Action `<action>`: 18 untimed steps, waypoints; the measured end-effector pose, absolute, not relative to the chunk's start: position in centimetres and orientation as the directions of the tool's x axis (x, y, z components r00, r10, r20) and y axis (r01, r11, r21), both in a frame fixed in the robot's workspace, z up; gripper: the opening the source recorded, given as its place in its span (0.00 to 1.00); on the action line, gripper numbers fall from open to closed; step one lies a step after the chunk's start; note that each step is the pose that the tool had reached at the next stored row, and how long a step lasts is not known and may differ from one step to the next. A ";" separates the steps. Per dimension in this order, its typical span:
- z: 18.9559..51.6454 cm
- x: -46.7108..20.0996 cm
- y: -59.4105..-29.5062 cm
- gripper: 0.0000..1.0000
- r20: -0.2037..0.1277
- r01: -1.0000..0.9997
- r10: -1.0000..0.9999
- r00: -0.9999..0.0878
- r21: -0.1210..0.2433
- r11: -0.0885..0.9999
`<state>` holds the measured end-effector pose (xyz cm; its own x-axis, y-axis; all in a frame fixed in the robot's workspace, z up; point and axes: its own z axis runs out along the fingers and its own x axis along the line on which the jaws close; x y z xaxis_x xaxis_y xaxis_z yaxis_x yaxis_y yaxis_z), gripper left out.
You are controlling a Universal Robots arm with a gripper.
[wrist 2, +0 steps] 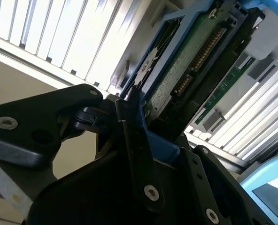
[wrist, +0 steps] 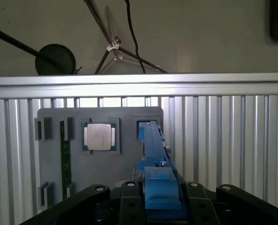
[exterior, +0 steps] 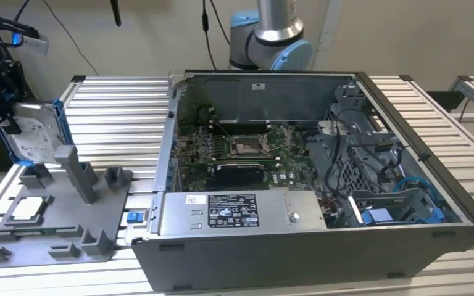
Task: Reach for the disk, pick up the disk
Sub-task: 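Pick up the disk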
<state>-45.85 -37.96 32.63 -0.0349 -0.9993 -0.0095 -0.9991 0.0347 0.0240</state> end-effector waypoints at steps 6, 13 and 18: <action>34.4 -46.2 -38.0 0.00 -0.010 -0.999 -0.999 -0.035 0.017 0.035; 36.3 -46.8 -38.0 0.00 -0.010 -0.999 -0.999 -0.035 -0.007 0.035; 38.0 -47.0 -38.0 0.00 -0.011 -0.999 -0.999 -0.034 -0.020 0.035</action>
<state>-47.05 -37.97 37.95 -0.0343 -0.9993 -0.0111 -0.9992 0.0345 -0.0195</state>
